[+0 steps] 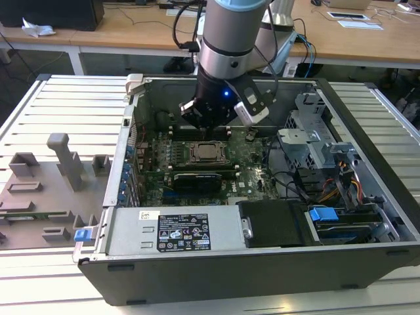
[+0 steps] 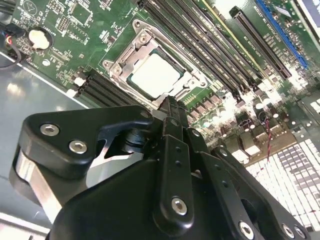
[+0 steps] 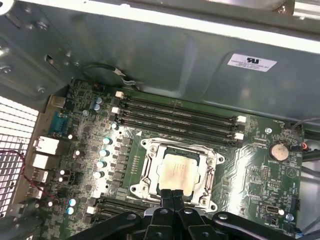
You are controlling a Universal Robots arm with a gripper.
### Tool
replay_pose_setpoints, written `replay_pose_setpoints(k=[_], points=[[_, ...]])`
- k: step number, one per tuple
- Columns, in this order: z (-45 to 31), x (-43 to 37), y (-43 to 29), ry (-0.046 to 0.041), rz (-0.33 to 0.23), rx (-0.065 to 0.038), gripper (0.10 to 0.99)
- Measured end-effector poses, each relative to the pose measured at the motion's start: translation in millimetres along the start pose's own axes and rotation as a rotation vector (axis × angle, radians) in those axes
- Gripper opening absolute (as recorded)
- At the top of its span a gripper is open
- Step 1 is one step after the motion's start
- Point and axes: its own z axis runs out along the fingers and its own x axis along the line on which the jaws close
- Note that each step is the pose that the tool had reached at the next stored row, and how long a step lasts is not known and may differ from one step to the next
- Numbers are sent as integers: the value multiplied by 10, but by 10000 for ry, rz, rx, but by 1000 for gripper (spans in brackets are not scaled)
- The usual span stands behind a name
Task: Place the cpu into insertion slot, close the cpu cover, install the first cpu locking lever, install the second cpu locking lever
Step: 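Install the second cpu locking lever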
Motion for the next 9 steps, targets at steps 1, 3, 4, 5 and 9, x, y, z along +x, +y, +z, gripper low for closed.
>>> replay_pose_setpoints(k=[1,3,4,5,9], points=[[-17,0,3,0,0,1,106],[-49,1,10,0,0,1,106],[-57,1,11,0,0,1,106],[-64,2,12,0,0,1,106],[-101,2,20,0,0,0,106]])
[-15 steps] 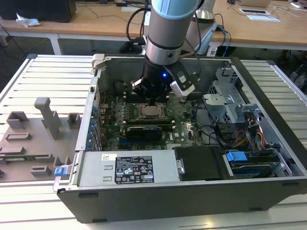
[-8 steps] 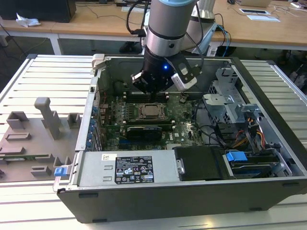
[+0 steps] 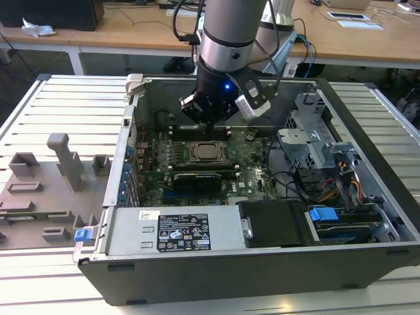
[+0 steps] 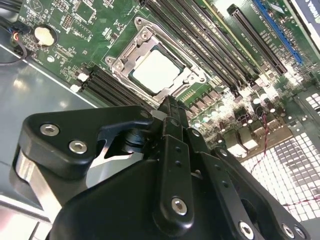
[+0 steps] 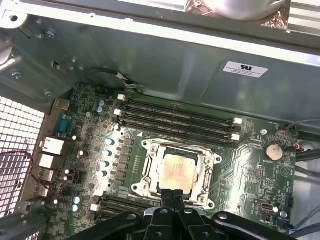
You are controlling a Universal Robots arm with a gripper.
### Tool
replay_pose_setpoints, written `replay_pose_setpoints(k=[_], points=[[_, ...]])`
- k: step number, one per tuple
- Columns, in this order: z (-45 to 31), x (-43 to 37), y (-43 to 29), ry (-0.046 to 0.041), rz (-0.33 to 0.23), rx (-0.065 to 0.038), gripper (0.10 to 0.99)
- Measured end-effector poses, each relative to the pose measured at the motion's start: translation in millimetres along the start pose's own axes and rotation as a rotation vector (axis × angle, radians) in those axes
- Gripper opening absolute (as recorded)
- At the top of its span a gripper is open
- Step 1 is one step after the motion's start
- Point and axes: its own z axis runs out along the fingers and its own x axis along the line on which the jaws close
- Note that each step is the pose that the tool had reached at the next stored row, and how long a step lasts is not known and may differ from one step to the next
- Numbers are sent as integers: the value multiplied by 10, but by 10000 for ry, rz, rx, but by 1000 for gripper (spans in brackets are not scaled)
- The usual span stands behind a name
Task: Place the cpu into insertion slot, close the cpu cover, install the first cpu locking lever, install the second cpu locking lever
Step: 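Install the second cpu locking lever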
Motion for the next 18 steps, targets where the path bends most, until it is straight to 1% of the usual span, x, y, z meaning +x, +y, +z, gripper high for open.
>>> replay_pose_setpoints(k=[8,10,13,18], points=[[-67,1,13,0,0,0,106],[-106,2,21,0,0,1,106],[-185,4,36,0,0,0,106],[-253,5,49,0,0,1,106]])
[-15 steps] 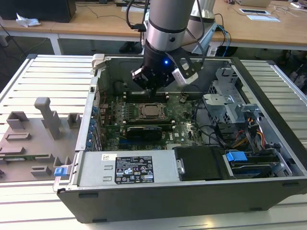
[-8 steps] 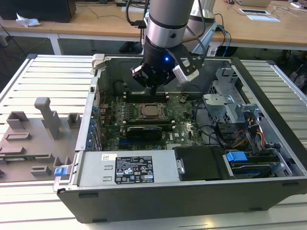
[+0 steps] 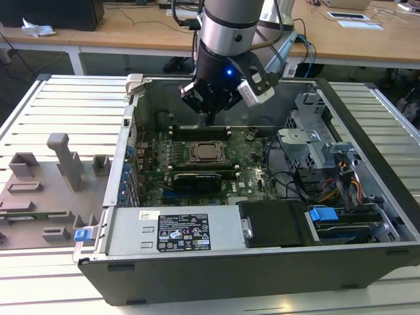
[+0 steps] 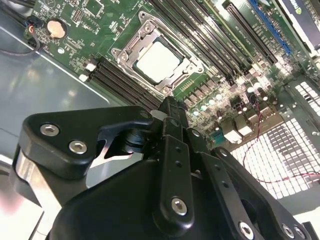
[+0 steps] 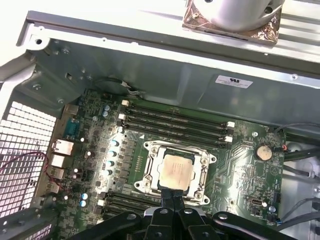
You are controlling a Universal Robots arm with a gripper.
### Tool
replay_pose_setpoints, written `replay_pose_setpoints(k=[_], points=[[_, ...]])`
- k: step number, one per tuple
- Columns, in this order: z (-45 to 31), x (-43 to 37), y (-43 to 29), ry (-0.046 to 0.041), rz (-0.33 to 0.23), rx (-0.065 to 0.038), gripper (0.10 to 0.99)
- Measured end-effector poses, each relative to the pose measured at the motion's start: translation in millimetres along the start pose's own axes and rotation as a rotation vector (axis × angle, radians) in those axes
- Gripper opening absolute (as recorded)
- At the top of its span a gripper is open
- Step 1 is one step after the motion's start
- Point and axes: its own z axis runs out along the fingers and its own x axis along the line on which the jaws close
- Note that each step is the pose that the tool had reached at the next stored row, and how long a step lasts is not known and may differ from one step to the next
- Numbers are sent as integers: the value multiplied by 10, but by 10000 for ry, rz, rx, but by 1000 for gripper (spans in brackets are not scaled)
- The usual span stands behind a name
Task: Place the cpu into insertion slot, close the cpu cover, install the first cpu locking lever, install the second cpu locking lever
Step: 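Install the second cpu locking lever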
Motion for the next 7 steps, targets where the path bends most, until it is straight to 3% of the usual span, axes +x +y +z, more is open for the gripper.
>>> replay_pose_setpoints(k=[7], points=[[-7,0,2,0,0,0,106]])
